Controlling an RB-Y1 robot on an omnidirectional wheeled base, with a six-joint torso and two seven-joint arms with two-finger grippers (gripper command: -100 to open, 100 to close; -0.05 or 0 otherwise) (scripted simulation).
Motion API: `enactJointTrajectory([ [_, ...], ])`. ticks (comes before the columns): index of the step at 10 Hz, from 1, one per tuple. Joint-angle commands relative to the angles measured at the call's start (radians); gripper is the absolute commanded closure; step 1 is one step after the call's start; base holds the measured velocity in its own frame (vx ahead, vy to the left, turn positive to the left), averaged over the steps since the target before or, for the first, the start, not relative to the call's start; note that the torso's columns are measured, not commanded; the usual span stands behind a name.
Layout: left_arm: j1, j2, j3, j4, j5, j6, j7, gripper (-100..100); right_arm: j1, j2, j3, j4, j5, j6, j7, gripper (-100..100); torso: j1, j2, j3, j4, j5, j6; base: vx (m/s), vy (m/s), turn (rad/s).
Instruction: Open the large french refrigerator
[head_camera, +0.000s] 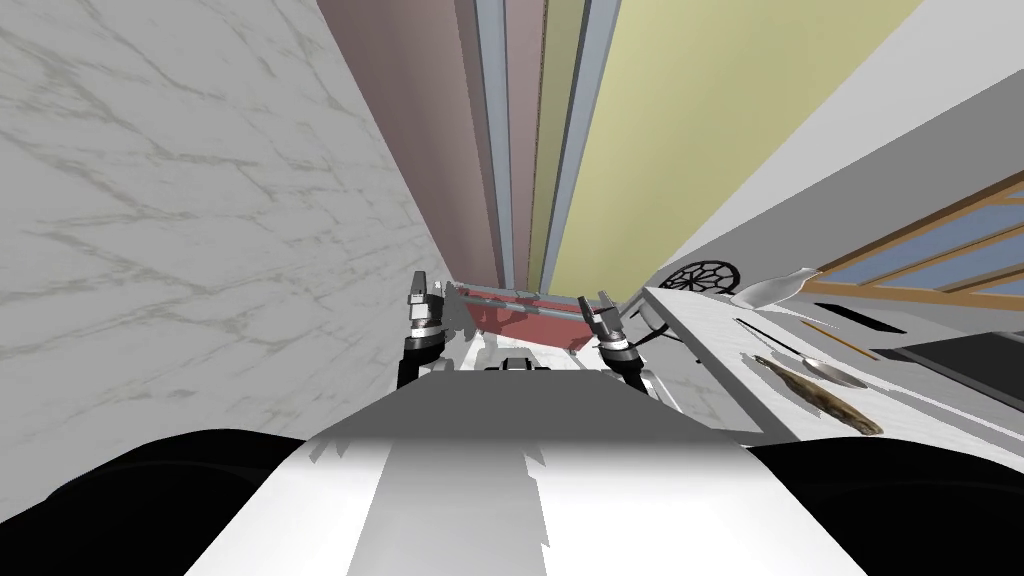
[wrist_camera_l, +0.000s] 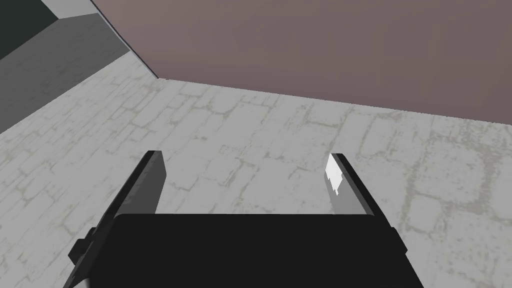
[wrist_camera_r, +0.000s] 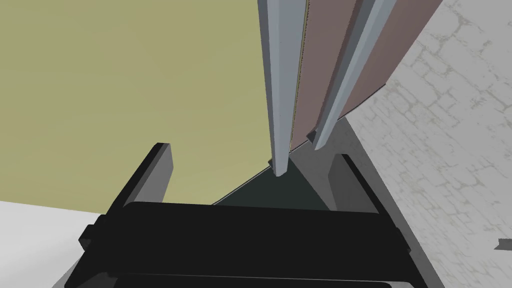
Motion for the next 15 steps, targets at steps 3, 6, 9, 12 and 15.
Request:
enactJointTrajectory([
  [3, 0.0, 0.0, 0.0, 0.0, 0.0, 0.0, 0.0, 0, -0.009, -0.003, -0.004, 0.063, 0.038, -0.038, 0.128, -100, 0.004, -0.006, -0.004, -0.002, 0.001, 0.0, 0.106, 0.049, -0.057],
  [6, 0.0, 0.0, 0.0, 0.0, 0.0, 0.0, 0.0, 0, -0.019, -0.004, -0.006, 0.126, 0.075, -0.076, 0.212, -100, 0.001, -0.004, -0.002, -0.001, 0.0, 0.0, 0.108, 0.039, -0.059],
  [9, 0.0, 0.0, 0.0, 0.0, 0.0, 0.0, 0.0, 0, -0.025, -0.005, -0.007, 0.157, 0.094, -0.095, 0.3, -100, 0.001, -0.005, -0.003, -0.001, 0.0, 0.0, 0.093, 0.026, -0.051],
  [12, 0.0, 0.0, 0.0, 0.0, 0.0, 0.0, 0.0, 0, -0.032, -0.006, -0.007, 0.188, 0.112, -0.113, 0.363, -100, 0.002, -0.003, -0.002, -0.001, 0.001, 0.0, 0.06, 0.024, -0.033],
  [15, 0.0, 0.0, 0.0, 0.0, 0.0, 0.0, 0.0, 0, -0.046, -0.007, -0.006, 0.249, 0.148, -0.147, 0.454, -100, 0.002, -0.005, -0.003, -0.001, 0.0, 0.0, 0.056, 0.02, -0.053],
])
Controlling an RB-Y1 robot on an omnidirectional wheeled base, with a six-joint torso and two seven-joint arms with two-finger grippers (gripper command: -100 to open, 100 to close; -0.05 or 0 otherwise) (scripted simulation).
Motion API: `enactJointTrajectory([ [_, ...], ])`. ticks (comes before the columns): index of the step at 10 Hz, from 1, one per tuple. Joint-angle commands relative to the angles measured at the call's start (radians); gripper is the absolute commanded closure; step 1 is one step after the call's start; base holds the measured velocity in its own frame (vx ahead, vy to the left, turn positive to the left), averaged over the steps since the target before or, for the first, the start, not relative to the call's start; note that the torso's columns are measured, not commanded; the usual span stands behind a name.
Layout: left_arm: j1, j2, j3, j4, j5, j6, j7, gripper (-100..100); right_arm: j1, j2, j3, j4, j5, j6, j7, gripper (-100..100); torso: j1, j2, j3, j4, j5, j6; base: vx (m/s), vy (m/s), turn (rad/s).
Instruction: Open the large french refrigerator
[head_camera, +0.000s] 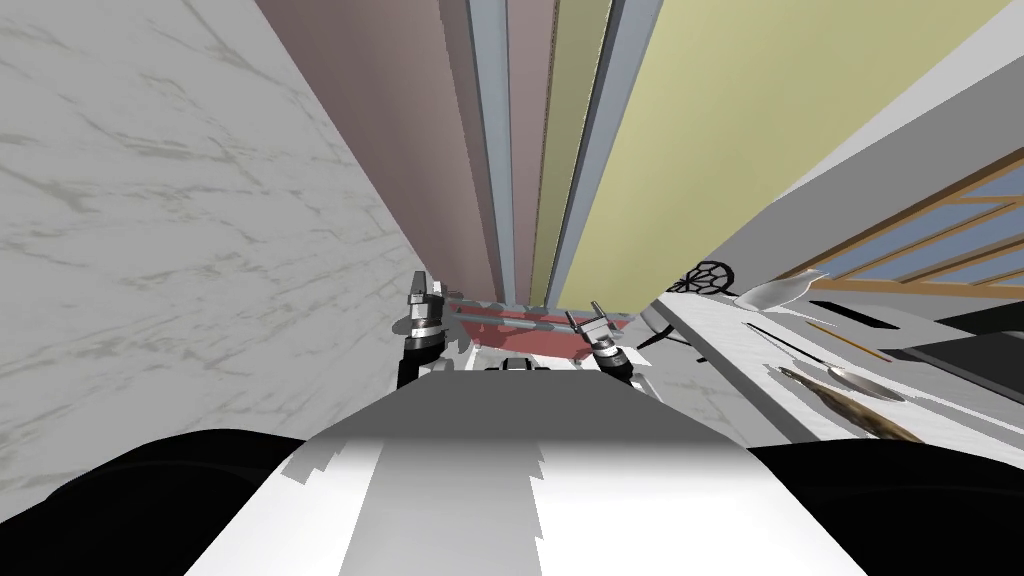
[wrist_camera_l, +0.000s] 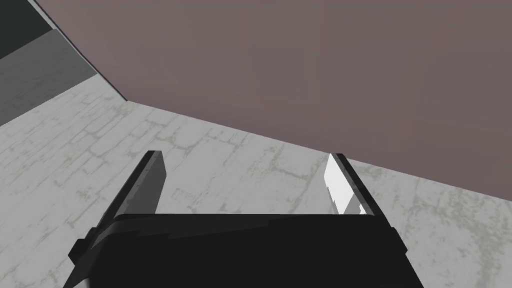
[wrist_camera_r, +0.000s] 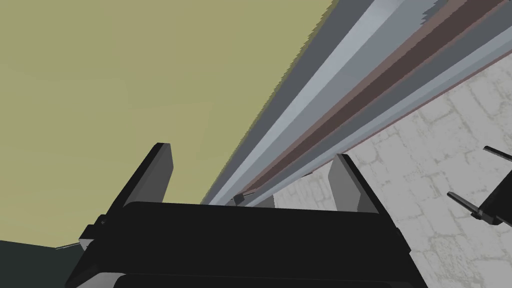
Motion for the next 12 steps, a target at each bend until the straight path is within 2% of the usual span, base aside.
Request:
enactJointTrajectory([
  [1, 0.0, 0.0, 0.0, 0.0, 0.0, 0.0, 0.0, 0, -0.005, -0.001, 0.001, 0.032, 0.02, -0.02, 0.072, -100, 0.0, -0.001, -0.001, 0.0, 0.0, 0.0, 0.065, 0.023, -0.034],
  [2, 0.0, 0.0, 0.0, 0.0, 0.0, 0.0, 0.0, 0, -0.013, -0.002, 0.002, 0.062, 0.037, -0.037, 0.103, -100, 0.0, -0.001, 0.0, 0.0, 0.0, 0.0, 0.067, 0.02, -0.071],
  [3, 0.0, 0.0, 0.0, 0.0, 0.0, 0.0, 0.0, 0, -0.013, -0.002, 0.002, 0.062, 0.037, -0.037, 0.127, -100, 0.0, 0.0, 0.0, 0.0, 0.0, 0.0, 0.057, 0.02, -0.026],
  [4, 0.0, 0.0, 0.0, 0.0, 0.0, 0.0, 0.0, 0, -0.021, -0.002, 0.003, 0.092, 0.054, -0.052, 0.158, -100, 0.0, 0.001, 0.0, 0.0, 0.0, 0.0, 0.058, 0.024, -0.052],
  [5, 0.0, 0.0, 0.0, 0.0, 0.0, 0.0, 0.0, 0, -0.021, -0.002, 0.003, 0.092, 0.054, -0.052, 0.181, -100, 0.0, 0.001, 0.001, 0.0, 0.0, 0.0, 0.044, 0.016, -0.031],
  [6, 0.0, 0.0, 0.0, 0.0, 0.0, 0.0, 0.0, 0, -0.029, -0.002, 0.005, 0.121, 0.071, -0.067, 0.213, -100, 0.0, 0.001, 0.001, 0.0, 0.0, 0.0, 0.043, 0.009, -0.056],
  [7, 0.0, 0.0, 0.0, 0.0, 0.0, 0.0, 0.0, 0, -0.029, -0.002, 0.005, 0.121, 0.071, -0.067, 0.233, -100, 0.0, 0.001, 0.001, 0.0, 0.0, 0.0, 0.036, 0.009, -0.028],
  [8, 0.0, 0.0, 0.0, 0.0, 0.0, 0.0, 0.0, 0, -0.037, -0.001, 0.006, 0.148, 0.087, -0.082, 0.265, -100, 0.0, 0.001, 0.001, 0.0, 0.0, 0.0, 0.045, 0.011, -0.058],
  [9, 0.0, 0.0, 0.0, 0.0, 0.0, 0.0, 0.0, 0, -0.037, -0.001, 0.006, 0.148, 0.087, -0.082, 0.284, -100, 0.0, 0.0, 0.0, 0.0, 0.0, 0.0, 0.036, 0.011, -0.025],
  [10, 0.0, 0.0, 0.0, 0.0, 0.0, 0.0, 0.0, 0, -0.045, 0.002, 0.008, 0.175, 0.102, -0.096, 0.316, -100, 0.0, 0.0, 0.0, 0.0, 0.0, 0.0, 0.034, 0.009, -0.038],
  [11, 0.0, 0.0, 0.0, 0.0, 0.0, 0.0, 0.0, 0, -0.045, 0.002, 0.008, 0.175, 0.102, -0.096, 0.332, -100, 0.0, 0.0, 0.0, 0.0, 0.0, 0.0, 0.027, 0.007, -0.03],
  [12, 0.0, 0.0, 0.0, 0.0, 0.0, 0.0, 0.0, 0, -0.053, 0.007, 0.01, 0.201, 0.117, -0.109, 0.367, -100, 0.0, 0.001, 0.0, 0.0, 0.0, 0.0, 0.03, 0.006, -0.05],
])
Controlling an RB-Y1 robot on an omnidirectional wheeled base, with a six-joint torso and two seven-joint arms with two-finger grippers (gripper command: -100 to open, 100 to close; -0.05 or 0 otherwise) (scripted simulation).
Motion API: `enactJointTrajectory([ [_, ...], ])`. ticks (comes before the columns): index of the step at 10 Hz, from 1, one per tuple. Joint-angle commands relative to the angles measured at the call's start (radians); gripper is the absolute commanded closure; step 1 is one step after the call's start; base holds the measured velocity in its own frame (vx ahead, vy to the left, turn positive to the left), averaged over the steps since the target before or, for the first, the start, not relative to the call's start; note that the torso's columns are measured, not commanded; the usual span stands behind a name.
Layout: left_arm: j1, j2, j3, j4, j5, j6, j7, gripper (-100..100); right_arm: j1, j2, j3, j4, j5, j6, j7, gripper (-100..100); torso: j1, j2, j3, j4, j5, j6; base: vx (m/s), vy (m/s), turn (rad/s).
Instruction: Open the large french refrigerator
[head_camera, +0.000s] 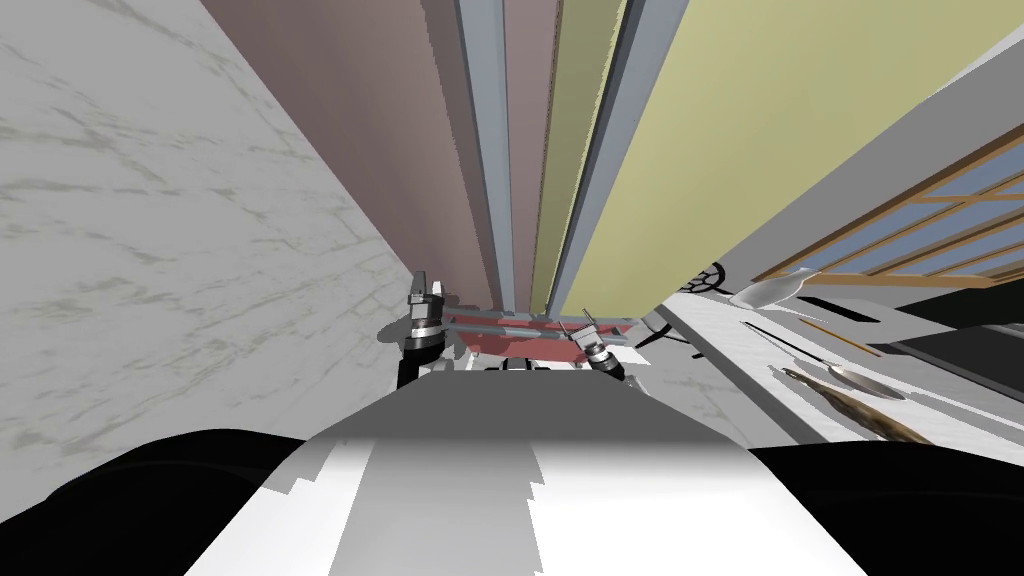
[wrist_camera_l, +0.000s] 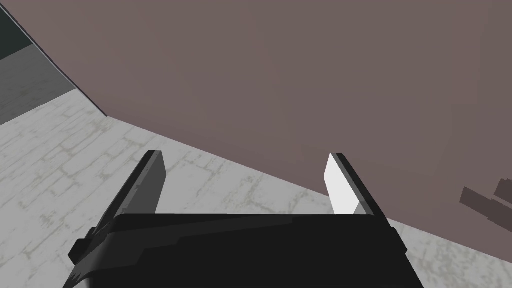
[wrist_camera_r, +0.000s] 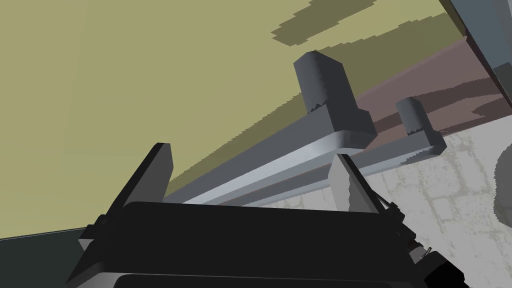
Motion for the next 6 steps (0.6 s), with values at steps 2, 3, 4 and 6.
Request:
enactJointTrajectory([
  [2, 0.0, 0.0, 0.0, 0.0, 0.0, 0.0, 0.0, 0, -0.019, 0.012, 0.004, 0.057, 0.031, -0.029, 0.099, -100, 0.0, 0.0, 0.0, 0.0, 0.0, 0.0, 0.028, 0.004, -0.035],
  [3, 0.0, 0.0, 0.0, 0.0, 0.0, 0.0, 0.0, 0, -0.019, 0.012, 0.004, 0.057, 0.031, -0.029, 0.105, -100, 0.0, -0.001, 0.0, 0.0, 0.0, 0.0, 0.021, 0.002, -0.024],
  [4, 0.0, 0.0, 0.0, 0.0, 0.0, 0.0, 0.0, 0, -0.027, 0.022, 0.006, 0.079, 0.044, -0.04, 0.145, -100, 0.0, 0.0, 0.0, 0.0, 0.0, 0.0, 0.021, -0.001, -0.036],
  [6, 0.0, 0.0, 0.0, 0.0, 0.0, 0.0, 0.0, 0, -0.034, 0.036, 0.008, 0.101, 0.056, -0.051, 0.186, -100, 0.0, 0.0, 0.0, 0.0, 0.0, 0.0, 0.017, -0.001, -0.028],
])
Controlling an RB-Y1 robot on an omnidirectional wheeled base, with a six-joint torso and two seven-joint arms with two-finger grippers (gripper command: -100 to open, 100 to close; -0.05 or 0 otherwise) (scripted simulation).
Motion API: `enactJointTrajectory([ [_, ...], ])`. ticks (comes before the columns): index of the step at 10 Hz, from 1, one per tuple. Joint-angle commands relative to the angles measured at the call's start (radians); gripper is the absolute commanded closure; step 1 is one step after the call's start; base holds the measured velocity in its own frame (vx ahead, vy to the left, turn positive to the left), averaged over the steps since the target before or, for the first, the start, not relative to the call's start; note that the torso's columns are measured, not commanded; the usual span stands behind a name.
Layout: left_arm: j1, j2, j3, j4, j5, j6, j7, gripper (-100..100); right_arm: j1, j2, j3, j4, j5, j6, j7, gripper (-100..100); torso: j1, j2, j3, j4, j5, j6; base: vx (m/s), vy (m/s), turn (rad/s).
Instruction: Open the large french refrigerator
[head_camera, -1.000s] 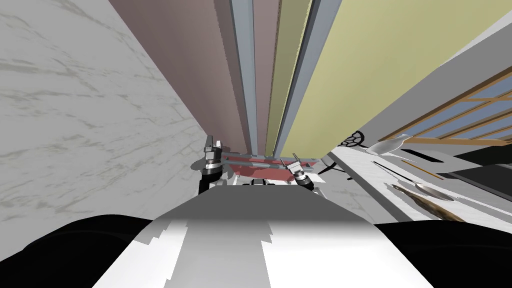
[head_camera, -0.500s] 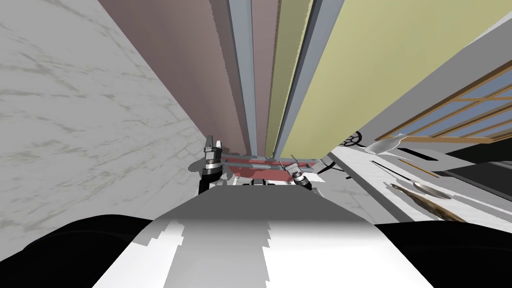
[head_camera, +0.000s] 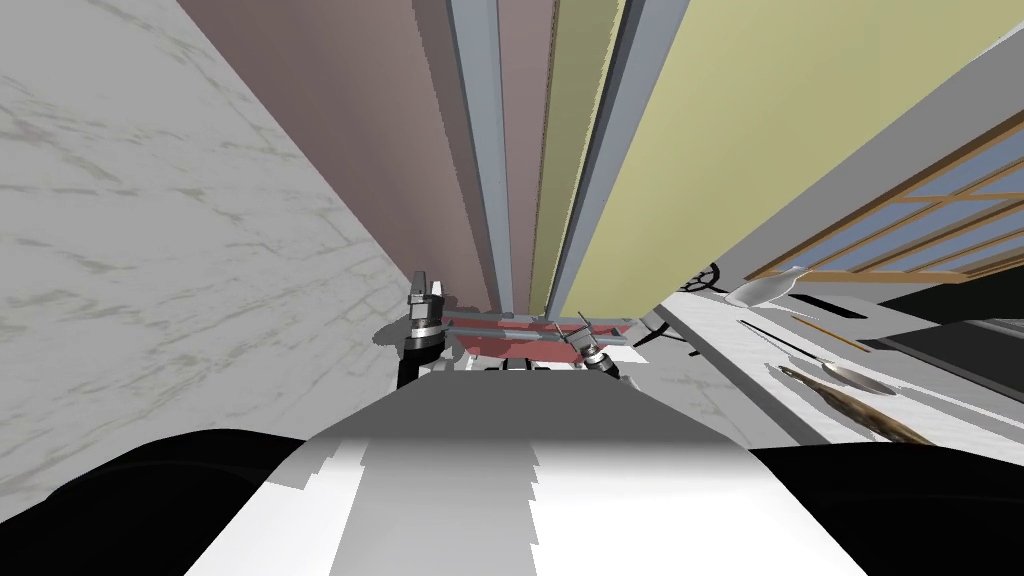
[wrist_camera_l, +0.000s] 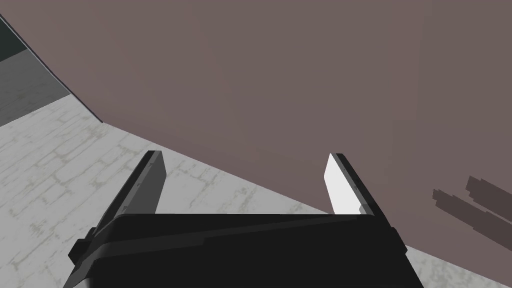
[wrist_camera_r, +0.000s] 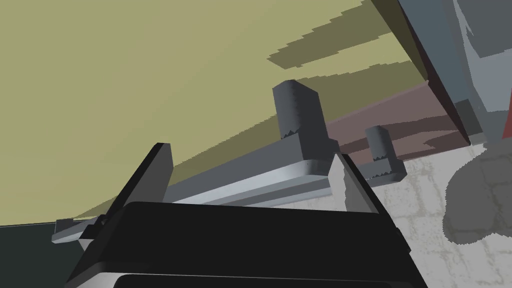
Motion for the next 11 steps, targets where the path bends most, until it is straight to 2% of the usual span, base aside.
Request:
enactJointTrajectory([
  [1, 0.0, 0.0, 0.0, 0.0, 0.0, 0.0, 0.0, 0, -0.017, 0.033, 0.004, 0.05, 0.026, -0.026, 0.075, -100, 0.0, 0.0, 0.0, 0.0, 0.0, 0.0, 0.022, -0.002, -0.049],
  [2, 0.0, 0.0, 0.0, 0.0, 0.0, 0.0, 0.0, 0, -0.017, 0.033, 0.004, 0.05, 0.026, -0.026, 0.085, -100, 0.0, -0.001, 0.0, 0.0, 0.0, 0.0, 0.017, 0.0, -0.023],
  [4, 0.0, 0.0, 0.0, 0.0, 0.0, 0.0, 0.0, 0, -0.029, 0.076, 0.008, 0.083, 0.045, -0.043, 0.145, -100, 0.0, 0.0, 0.0, 0.0, 0.0, 0.0, 0.014, -0.001, -0.046],
  [6, 0.0, 0.0, 0.0, 0.0, 0.0, 0.0, 0.0, 0, -0.038, 0.132, 0.011, 0.108, 0.06, -0.056, 0.192, -100, 0.0, 0.0, 0.0, 0.0, 0.0, 0.0, 0.012, -0.007, -0.03],
  [9, 0.0, 0.0, 0.0, 0.0, 0.0, 0.0, 0.0, 0, -0.046, 0.226, 0.014, 0.128, 0.072, -0.066, 0.229, -100, 0.0, 0.0, 0.0, 0.0, 0.0, 0.0, 0.003, -0.007, -0.02],
  [10, 0.0, 0.0, 0.0, 0.0, 0.0, 0.0, 0.0, 0, -0.047, 0.245, 0.014, 0.131, 0.074, -0.067, 0.233, -100, 0.0, 0.0, 0.0, 0.0, 0.0, 0.0, 0.0, 0.0, 0.0],
  [11, 0.0, 0.0, 0.0, 0.0, 0.0, 0.0, 0.0, 0, -0.048, 0.229, 0.013, 0.127, 0.072, -0.064, 0.227, -100, 0.0, 0.0, 0.0, 0.0, 0.0, 0.0, 0.0, 0.0, 0.0],
])
